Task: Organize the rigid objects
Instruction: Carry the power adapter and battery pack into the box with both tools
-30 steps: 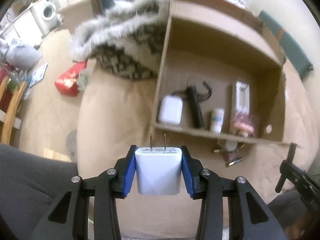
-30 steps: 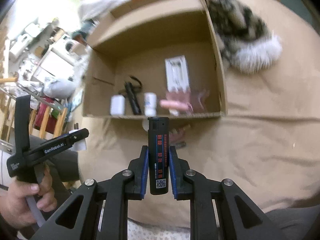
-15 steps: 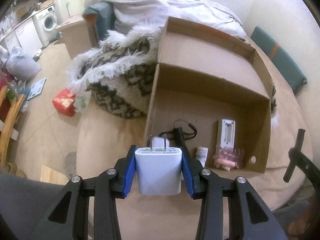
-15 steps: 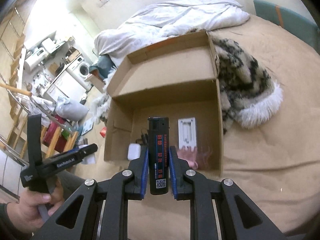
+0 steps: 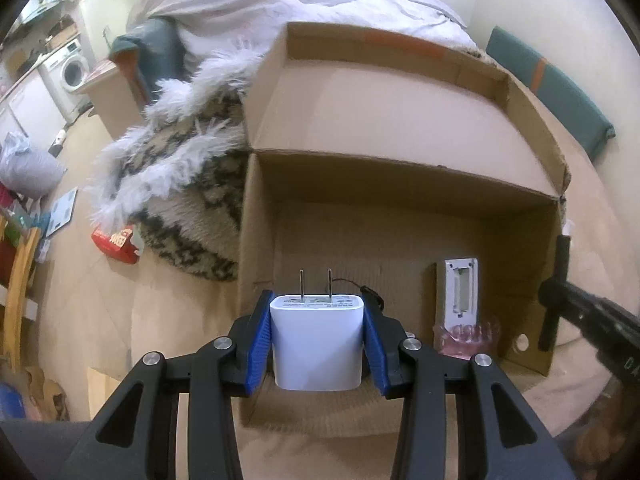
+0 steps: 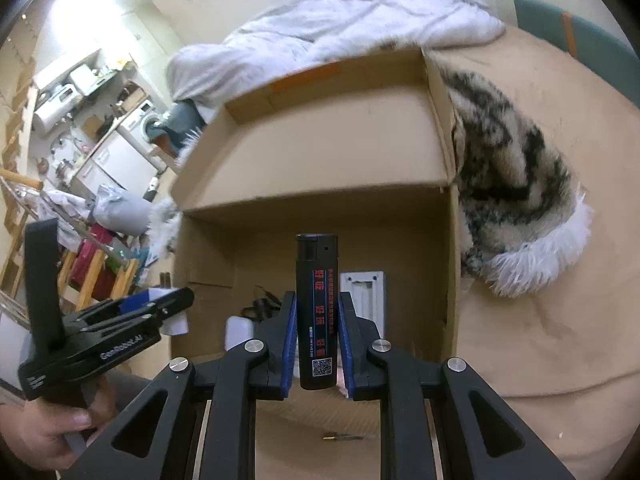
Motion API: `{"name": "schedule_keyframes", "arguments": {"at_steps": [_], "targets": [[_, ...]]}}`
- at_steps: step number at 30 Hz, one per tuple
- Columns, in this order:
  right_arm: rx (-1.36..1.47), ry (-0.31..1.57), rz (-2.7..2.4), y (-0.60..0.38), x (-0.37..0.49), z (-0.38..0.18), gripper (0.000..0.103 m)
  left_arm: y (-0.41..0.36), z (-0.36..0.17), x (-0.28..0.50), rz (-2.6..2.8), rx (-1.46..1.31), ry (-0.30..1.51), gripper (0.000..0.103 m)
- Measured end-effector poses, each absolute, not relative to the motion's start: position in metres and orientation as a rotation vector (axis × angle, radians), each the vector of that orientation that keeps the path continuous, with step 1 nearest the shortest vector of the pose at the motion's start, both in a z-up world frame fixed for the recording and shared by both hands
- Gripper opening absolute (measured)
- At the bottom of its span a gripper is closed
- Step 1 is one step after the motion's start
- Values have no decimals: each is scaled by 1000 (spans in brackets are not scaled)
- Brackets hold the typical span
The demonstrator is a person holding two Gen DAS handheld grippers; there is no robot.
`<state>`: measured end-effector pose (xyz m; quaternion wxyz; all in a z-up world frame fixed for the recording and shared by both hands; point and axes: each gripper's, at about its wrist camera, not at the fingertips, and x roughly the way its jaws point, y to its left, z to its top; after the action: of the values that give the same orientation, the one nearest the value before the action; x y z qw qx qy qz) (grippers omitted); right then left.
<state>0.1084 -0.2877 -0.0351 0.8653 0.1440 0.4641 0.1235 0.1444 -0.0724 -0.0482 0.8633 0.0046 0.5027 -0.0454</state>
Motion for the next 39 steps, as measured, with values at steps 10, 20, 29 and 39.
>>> {"name": "schedule_keyframes", "arguments": {"at_steps": [10, 20, 29, 39], "targets": [[244, 1036, 227, -276, 117, -65, 20, -85, -80, 149, -118, 69, 1038, 38], [230, 1076, 216, -273, 122, -76, 20, -84, -93, 153, -98, 88, 1058, 38], [238, 1120, 177, -273, 130, -88, 20, -86, -100, 157, -101, 112, 1075, 38], [231, 1129, 178, -271, 132, -91, 20, -96, -102, 148, -105, 130, 1085, 38]]}}
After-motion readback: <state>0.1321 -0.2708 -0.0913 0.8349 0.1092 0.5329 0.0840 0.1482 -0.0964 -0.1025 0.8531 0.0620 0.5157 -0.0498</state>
